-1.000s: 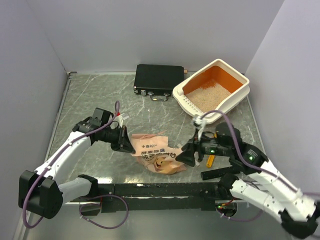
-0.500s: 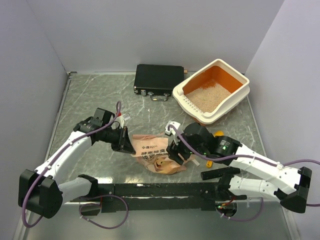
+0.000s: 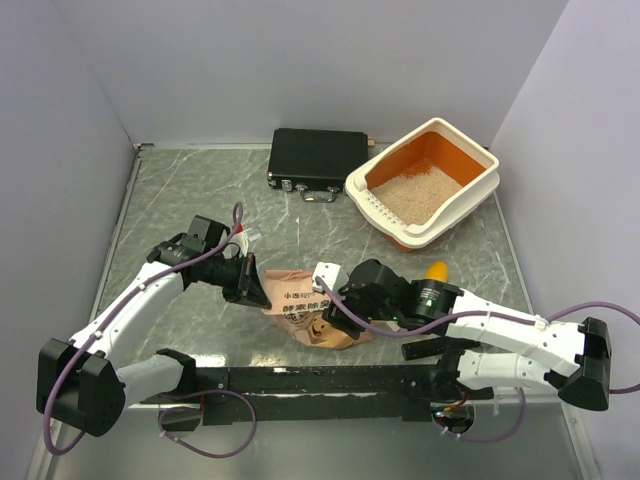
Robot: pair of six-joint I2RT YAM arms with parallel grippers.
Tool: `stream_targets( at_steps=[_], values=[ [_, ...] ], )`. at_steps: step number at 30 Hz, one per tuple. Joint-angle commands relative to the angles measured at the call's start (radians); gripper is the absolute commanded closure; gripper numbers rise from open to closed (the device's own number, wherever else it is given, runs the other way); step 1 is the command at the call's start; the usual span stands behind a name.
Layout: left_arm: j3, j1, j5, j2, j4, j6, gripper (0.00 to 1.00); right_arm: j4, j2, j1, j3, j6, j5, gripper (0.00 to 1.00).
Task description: Fill the litter box with clean litter
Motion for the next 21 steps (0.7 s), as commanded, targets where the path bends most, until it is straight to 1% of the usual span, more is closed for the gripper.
stream_targets(
  at_steps=[1,5,6,7,8,10,12,14,16,18,20,21],
  values=[
    [0.043,-0.009,0.010,0.000,-0.003,0.020,0.99,0.013,0.023,0.017,0.009,-0.014,0.037,0.40],
    [0.055,-0.007,0.025,0.003,0.004,0.022,0.99,0.003,0.046,0.017,-0.025,0.011,0.044,0.54],
    [0.060,-0.007,0.030,0.002,0.008,0.025,0.99,0.011,0.047,0.017,-0.036,0.017,0.041,0.64],
    [0.061,-0.007,0.027,-0.003,0.013,0.023,0.99,0.019,0.050,0.017,-0.054,0.030,0.040,0.70],
    [0.067,-0.007,0.016,-0.006,0.013,0.028,0.99,0.026,0.054,0.015,-0.051,0.038,0.045,0.86],
    [0.093,-0.007,0.004,-0.015,0.016,0.046,0.97,0.019,0.070,0.017,-0.042,0.067,0.050,1.00],
    [0.135,-0.007,-0.063,-0.035,0.036,0.043,0.85,-0.018,0.093,0.004,-0.021,0.098,0.051,1.00],
    [0.161,-0.007,-0.121,-0.061,0.092,0.029,0.77,-0.030,0.098,0.001,0.007,0.103,0.030,1.00],
    [0.190,-0.009,-0.154,-0.109,0.132,0.026,0.75,-0.044,0.086,-0.013,0.025,0.119,0.013,1.00],
    [0.187,-0.007,-0.183,-0.167,0.183,0.043,0.69,-0.052,0.066,-0.039,0.030,0.127,-0.050,1.00],
    [0.143,-0.025,-0.139,-0.208,0.223,0.072,0.65,-0.078,0.058,-0.106,0.042,0.127,-0.129,1.00],
    [0.121,-0.044,-0.133,-0.237,0.275,0.071,0.65,-0.087,0.058,-0.134,0.048,0.127,-0.153,1.00]
  ],
)
